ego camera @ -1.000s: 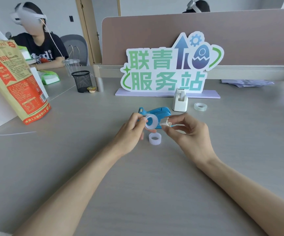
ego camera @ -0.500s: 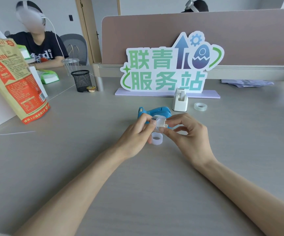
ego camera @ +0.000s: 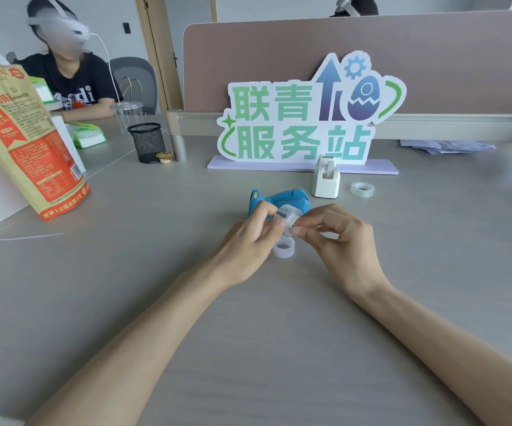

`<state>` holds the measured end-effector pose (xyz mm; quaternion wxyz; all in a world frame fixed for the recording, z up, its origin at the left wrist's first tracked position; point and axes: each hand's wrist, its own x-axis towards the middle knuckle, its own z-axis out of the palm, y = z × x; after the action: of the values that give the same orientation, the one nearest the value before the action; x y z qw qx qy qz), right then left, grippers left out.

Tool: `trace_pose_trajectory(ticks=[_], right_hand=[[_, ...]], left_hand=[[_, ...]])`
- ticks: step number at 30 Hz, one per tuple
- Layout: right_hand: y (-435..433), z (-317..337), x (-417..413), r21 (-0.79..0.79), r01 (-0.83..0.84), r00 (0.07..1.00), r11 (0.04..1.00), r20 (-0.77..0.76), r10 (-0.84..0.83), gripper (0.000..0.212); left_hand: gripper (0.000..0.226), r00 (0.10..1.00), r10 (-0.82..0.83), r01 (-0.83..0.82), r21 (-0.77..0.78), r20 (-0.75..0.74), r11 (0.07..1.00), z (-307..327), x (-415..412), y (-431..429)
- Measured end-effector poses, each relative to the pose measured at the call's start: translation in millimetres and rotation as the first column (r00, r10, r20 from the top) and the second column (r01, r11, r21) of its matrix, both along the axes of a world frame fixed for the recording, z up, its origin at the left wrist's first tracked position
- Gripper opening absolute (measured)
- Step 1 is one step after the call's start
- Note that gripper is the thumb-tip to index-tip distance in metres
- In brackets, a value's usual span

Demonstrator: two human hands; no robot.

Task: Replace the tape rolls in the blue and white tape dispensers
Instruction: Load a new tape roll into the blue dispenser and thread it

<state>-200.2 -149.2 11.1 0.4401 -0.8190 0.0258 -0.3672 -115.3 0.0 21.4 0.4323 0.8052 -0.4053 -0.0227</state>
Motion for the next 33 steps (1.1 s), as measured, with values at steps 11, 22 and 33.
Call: trace_pose_trajectory(ticks=[11, 22, 33], right_hand=[[-1, 4, 1, 0.211, -0.167, 0.975, 0.963, -0.113, 0.194, 0.039], [-6, 1, 1, 0.198, -0.092, 0.988, 0.976, -0.106, 0.114, 0.018], [0, 4, -1, 0.058, -0.060, 0.996, 0.997, -0.068, 0.064, 0.034]], left_hand=[[0.015, 0.997, -0.070, 0.070, -0.016, -0.040, 0.997, 2, 1, 4], [0.041, 0.895, 0.024, -0.095, -0.138, -0.446, 0.986, 13, 4, 1], [0.023, 0.904, 0.053, -0.107, -0.105, -0.425, 0.989, 11, 6, 3]])
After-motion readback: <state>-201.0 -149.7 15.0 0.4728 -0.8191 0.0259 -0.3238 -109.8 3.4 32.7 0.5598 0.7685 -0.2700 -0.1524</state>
